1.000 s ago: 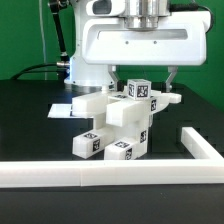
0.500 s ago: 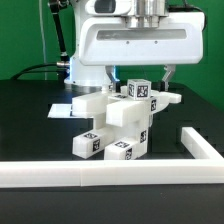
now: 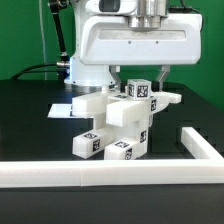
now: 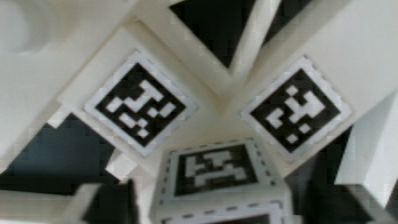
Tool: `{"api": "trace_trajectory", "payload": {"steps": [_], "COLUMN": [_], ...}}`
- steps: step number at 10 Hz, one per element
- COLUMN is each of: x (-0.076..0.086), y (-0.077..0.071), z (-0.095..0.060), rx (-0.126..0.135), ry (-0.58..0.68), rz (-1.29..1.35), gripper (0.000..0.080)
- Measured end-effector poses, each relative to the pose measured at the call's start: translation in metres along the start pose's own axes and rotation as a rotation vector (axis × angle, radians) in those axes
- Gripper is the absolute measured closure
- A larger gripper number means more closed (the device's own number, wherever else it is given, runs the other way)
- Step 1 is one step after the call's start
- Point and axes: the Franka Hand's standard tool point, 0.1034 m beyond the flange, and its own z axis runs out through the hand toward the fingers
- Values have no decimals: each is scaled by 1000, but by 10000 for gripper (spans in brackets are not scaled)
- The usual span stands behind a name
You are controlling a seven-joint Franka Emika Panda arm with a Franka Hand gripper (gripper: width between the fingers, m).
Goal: Assemble chair
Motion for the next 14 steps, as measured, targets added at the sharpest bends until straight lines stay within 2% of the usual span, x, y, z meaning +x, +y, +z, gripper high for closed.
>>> {"api": "trace_trajectory", "payload": {"steps": [1,3,9,14], "x": [0,0,0,0], "y": [0,0,1,1], "z": [0,0,1,2], "rx": [0,0,18,26], "ry": [0,0,-3,-10], "rz": [15,22,680,1055], "gripper": [517,517,515,515]}}
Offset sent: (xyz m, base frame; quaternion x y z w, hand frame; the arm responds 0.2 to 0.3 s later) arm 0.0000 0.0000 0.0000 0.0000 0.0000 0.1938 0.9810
